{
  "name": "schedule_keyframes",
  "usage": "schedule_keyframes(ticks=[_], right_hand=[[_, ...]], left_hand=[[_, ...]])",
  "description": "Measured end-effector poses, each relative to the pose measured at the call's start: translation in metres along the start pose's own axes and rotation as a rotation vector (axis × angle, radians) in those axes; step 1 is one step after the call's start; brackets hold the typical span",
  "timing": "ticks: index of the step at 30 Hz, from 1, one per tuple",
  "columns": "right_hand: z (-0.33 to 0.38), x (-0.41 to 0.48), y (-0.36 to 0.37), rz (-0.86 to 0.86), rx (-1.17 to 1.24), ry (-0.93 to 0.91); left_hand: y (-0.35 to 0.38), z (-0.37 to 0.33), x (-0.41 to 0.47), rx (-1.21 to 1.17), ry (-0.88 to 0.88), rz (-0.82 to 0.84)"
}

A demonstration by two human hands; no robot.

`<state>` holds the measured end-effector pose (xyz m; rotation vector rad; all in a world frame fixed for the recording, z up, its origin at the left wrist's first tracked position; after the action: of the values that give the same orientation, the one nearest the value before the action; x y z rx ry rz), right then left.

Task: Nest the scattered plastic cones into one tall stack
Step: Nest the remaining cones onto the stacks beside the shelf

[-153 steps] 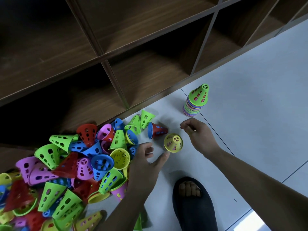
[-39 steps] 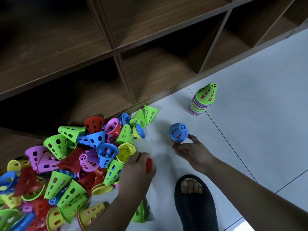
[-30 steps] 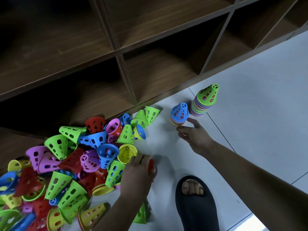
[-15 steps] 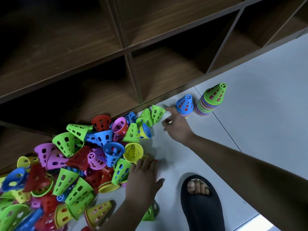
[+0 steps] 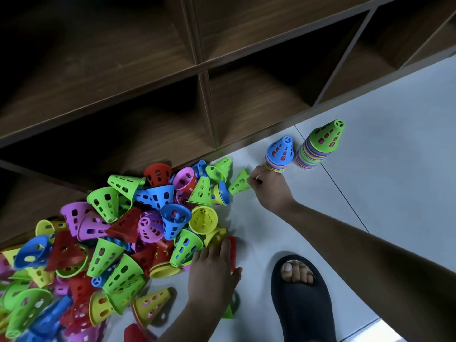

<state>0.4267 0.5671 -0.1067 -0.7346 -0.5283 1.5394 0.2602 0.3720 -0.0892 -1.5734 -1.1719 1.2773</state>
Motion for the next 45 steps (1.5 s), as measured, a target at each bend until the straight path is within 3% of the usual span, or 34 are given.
schedule_keyframes(ticks=[4,8,15,20,27,33,39,45], right_hand=[[-0.004,-0.025,-0.025,-0.042,0.139,0.061],[0.004,-0.037,-0.060,-0.109,0.447,0.137],[0.003,-0.018,-0.103,-0.167,0.869,0.332],[-0.015,-0.011,-0.100,-0.132,1.105,0.503],[-0.038,-0.009,-0.079,-0.083,1.100,0.627],[-0.046,-0.007,-0.073,-0.047,1.101,0.674],[-0.059,-0.027,-0.062,0.025,0.963,0.741],[-0.052,-0.044,-0.043,0.120,0.792,0.661]], left_hand=[[-0.008,-0.003,0.008,-0.054,-0.033,0.019],[-0.032,-0.011,0.022,-0.208,-0.042,-0.072],[-0.085,-0.018,0.065,-0.671,-0.130,-0.255],[-0.124,-0.040,0.098,-0.889,-0.100,-0.377],[-0.164,-0.089,0.151,-1.004,0.024,-0.493],[-0.149,-0.117,0.183,-0.961,0.091,-0.461],[-0.121,-0.113,0.199,-0.745,0.101,-0.375],[-0.101,-0.078,0.170,-0.713,0.078,-0.351]])
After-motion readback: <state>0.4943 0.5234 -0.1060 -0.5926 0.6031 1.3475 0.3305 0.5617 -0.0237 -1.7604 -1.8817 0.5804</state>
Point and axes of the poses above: each hand's wrist, its own x-axis towards the middle knuckle, its own y-axis out of the palm, z = x × y, the point moved 8 cm from there along x, towards the middle knuckle, and after that the axes turned 4 degrees about -z, right-handed, at the moved point
